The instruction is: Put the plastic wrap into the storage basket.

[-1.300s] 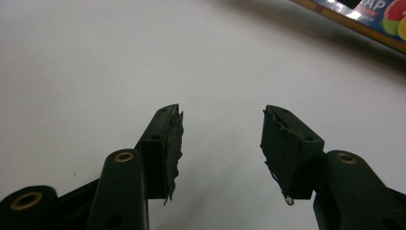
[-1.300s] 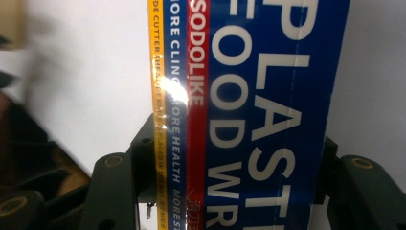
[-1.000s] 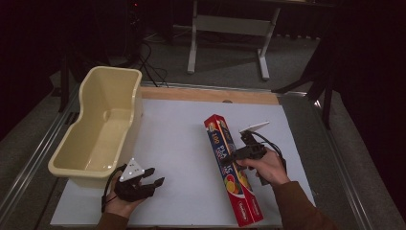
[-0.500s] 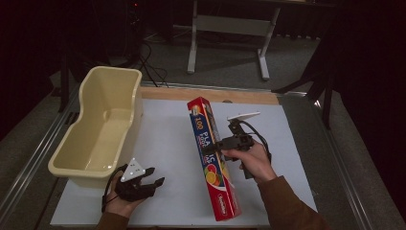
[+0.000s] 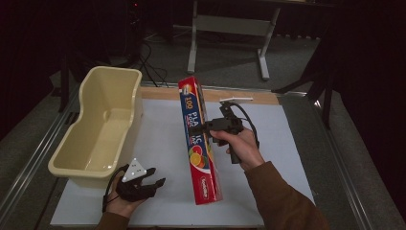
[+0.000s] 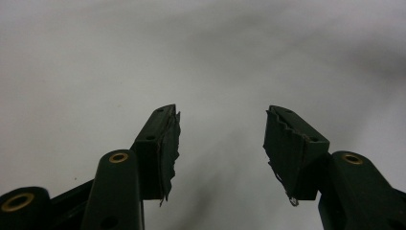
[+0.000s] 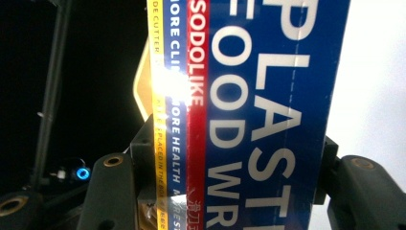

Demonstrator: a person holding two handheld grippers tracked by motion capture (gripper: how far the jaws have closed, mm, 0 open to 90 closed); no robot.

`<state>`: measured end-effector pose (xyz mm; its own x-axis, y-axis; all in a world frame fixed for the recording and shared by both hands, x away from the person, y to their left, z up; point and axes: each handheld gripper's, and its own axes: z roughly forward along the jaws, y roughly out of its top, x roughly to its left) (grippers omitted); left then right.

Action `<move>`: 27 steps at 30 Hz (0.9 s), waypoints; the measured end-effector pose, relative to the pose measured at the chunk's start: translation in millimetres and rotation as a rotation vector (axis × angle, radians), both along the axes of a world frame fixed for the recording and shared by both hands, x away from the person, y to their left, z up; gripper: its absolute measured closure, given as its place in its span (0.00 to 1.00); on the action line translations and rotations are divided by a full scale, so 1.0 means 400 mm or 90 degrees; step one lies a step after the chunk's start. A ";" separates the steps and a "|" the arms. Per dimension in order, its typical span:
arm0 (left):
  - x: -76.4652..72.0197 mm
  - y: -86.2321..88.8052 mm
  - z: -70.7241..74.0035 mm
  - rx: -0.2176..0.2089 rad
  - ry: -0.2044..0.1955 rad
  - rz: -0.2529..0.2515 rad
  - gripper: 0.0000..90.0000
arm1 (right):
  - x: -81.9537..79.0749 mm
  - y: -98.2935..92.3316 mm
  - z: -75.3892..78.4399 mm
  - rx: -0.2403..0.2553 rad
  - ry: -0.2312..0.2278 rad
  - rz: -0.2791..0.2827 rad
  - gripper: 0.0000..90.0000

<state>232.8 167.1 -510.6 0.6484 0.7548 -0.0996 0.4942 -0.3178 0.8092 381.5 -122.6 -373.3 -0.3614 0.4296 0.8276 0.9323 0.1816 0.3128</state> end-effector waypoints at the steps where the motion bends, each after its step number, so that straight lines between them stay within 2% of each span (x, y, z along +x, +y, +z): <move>1: 0.000 -0.001 0.000 0.001 0.000 0.000 0.51 | 0.003 0.005 0.005 0.005 0.000 -0.004 0.46; 6: 0.001 -0.002 -0.001 -0.001 0.001 -0.001 0.51 | 0.015 0.029 0.028 0.027 0.000 -0.017 0.46; 15: 0.001 -0.003 -0.002 0.003 0.000 -0.003 0.51 | 0.030 0.076 0.055 0.043 -0.005 -0.027 0.46; 27: 0.001 -0.009 -0.002 0.007 -0.003 -0.010 0.51 | 0.050 0.135 0.068 0.097 0.007 -0.045 0.46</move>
<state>233.1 163.3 -511.4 0.6603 0.7458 -0.0884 0.4858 -0.3344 0.8076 401.3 -68.5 -346.1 -0.3253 0.3234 0.8886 0.9446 0.0673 0.3214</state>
